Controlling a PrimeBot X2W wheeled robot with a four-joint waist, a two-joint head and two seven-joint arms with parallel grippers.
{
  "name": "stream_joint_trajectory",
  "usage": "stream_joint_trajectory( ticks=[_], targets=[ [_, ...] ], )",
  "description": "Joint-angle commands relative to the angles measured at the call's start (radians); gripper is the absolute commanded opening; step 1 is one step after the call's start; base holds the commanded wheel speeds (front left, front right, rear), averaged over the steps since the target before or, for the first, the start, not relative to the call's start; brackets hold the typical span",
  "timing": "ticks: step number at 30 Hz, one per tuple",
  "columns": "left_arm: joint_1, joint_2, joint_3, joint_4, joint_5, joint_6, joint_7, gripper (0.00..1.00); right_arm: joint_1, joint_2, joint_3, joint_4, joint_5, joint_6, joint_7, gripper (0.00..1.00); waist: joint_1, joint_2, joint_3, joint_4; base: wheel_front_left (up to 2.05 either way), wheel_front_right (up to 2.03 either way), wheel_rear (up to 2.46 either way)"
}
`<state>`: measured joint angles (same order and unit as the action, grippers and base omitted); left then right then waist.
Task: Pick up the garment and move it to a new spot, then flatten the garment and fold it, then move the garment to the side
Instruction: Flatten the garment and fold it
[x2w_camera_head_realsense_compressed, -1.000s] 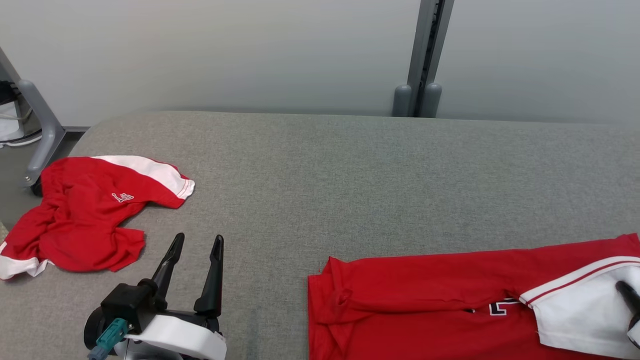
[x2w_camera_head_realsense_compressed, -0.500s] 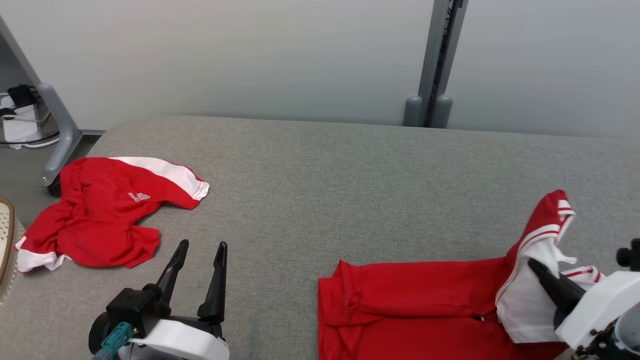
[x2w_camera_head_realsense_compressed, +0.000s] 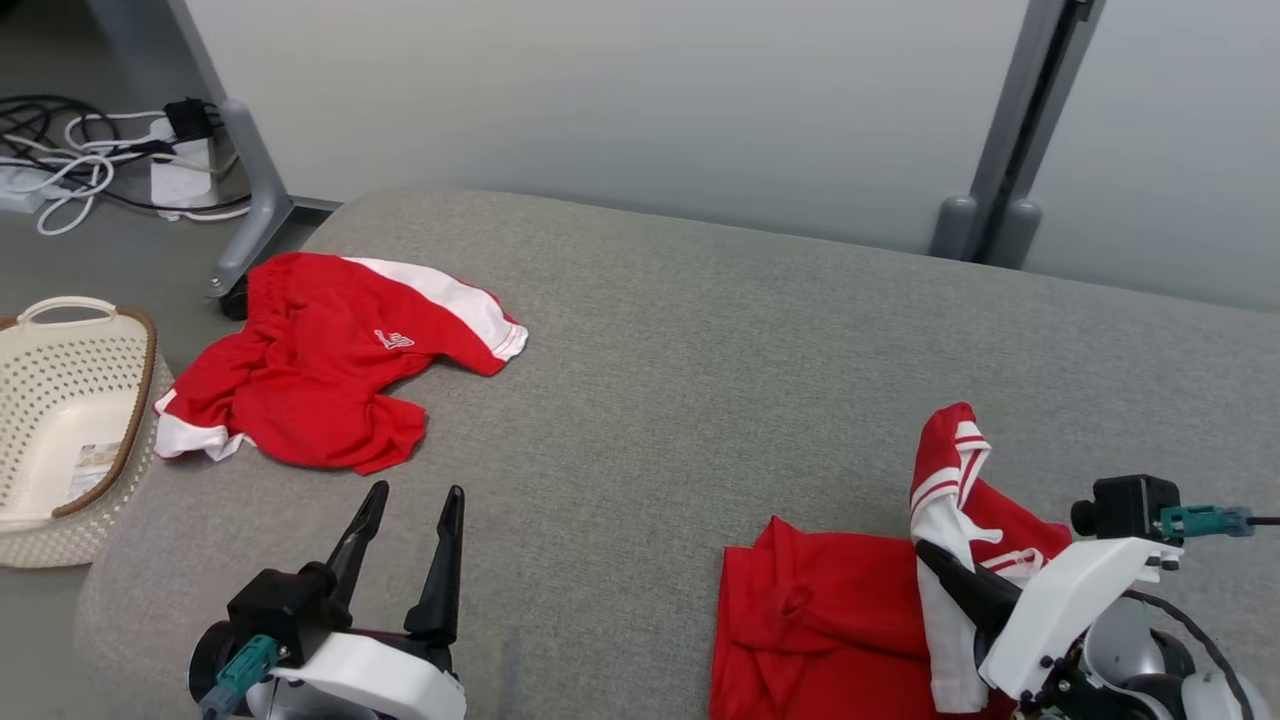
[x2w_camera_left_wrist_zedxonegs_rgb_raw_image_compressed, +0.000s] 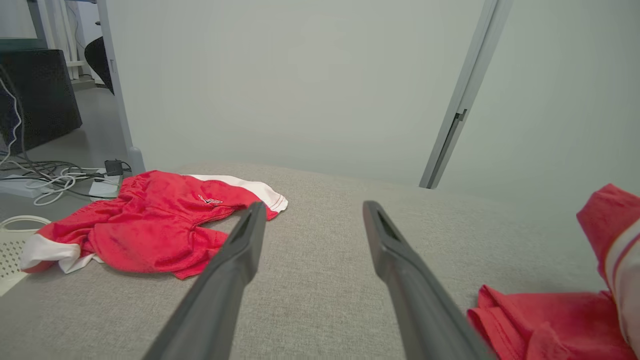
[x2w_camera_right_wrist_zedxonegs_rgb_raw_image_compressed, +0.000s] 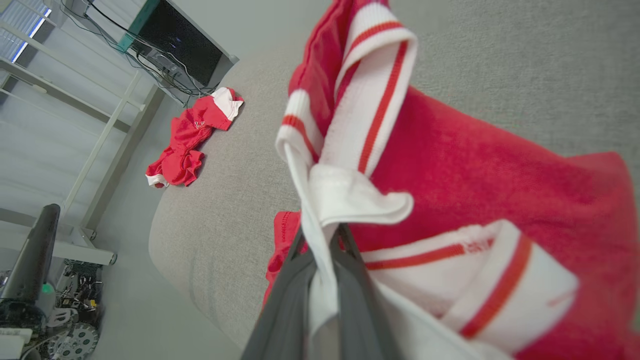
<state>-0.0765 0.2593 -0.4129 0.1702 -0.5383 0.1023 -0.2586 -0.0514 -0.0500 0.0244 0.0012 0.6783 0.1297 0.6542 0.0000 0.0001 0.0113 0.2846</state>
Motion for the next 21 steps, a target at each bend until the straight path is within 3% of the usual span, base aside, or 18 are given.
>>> stream_joint_trajectory(
  ticks=[1,9,10,11,12,17,21],
  targets=[
    [-0.020,-0.001,0.000,0.003,0.000,-0.004,-0.001,1.00,-0.015,-0.003,0.009,0.022,0.008,0.002,-0.014,0.00,0.0000,-0.0001,0.008,0.021,0.00,0.00,0.00],
    [-0.027,0.002,0.001,0.017,-0.002,-0.009,-0.003,1.00,-0.073,-0.003,0.122,0.198,0.079,0.002,-0.095,0.00,0.0000,-0.0001,0.011,0.046,0.00,0.00,0.00],
    [-0.027,0.003,0.002,0.018,-0.002,-0.008,-0.003,1.00,-0.080,-0.003,0.136,0.214,0.086,0.002,-0.106,0.05,0.0000,-0.0001,0.011,0.046,0.00,0.00,0.00],
    [-0.026,0.004,0.003,0.018,-0.002,-0.006,-0.003,1.00,-0.090,-0.003,0.150,0.229,0.094,0.002,-0.120,0.43,0.0000,-0.0001,0.011,0.044,0.00,0.00,0.00],
    [-0.025,0.004,0.004,0.019,-0.002,-0.005,-0.003,1.00,-0.099,-0.003,0.164,0.240,0.105,0.002,-0.137,1.00,0.0000,-0.0001,0.011,0.041,0.00,0.00,0.00],
    [-0.020,0.007,0.005,0.022,-0.004,0.000,-0.004,1.00,-0.130,-0.004,0.235,0.268,0.173,0.002,-0.201,1.00,0.0000,-0.0001,0.001,0.012,0.00,0.00,0.00],
    [-0.012,0.009,0.005,0.022,-0.005,0.003,-0.004,1.00,-0.145,-0.003,0.260,0.207,0.216,0.002,-0.238,1.00,0.0000,-0.0001,-0.014,-0.022,0.00,0.00,0.00]
  ],
)
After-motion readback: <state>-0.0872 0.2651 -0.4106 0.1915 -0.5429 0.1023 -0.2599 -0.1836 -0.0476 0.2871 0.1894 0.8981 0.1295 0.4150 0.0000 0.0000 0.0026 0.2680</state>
